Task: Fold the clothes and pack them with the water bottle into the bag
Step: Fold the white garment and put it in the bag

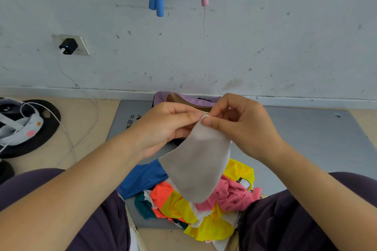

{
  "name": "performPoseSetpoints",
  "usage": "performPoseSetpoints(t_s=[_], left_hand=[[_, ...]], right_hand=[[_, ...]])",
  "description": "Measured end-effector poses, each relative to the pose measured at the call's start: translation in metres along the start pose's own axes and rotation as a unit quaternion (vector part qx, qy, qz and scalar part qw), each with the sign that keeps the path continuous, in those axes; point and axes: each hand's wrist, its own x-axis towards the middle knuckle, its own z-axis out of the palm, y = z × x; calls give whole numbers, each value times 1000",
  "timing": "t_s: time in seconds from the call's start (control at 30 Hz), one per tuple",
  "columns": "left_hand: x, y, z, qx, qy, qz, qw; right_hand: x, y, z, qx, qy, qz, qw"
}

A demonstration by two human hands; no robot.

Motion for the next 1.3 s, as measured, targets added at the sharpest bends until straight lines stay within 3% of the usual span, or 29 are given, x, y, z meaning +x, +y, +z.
performPoseSetpoints(t_s=[0.3, 0.6, 0.7, 0.83, 0.93, 1.1, 1.3], left_hand=[[-5, 2, -5, 97, -27, 24, 995], [-8, 1, -6, 184, -10, 99, 978], [-8, 2, -8, 258, 20, 152, 954], [-7, 8, -16, 242, 96, 184, 948], [-4, 11, -26, 301, 125, 193, 925], [-3, 4, -27, 438, 55, 133, 887], [-2, 1, -23, 419, 90, 198, 881]], right_hand=[[0, 1, -3, 22, -14, -12, 1000], [3, 5, -7, 128, -115, 25, 985], [4, 8, -8, 98, -171, 50, 979], [4, 14, -14, -22, -281, 90, 955], [7, 17, -22, -68, -237, 90, 965], [8, 20, -20, -111, -149, 66, 981], [9, 23, -21, -142, -140, 40, 979]])
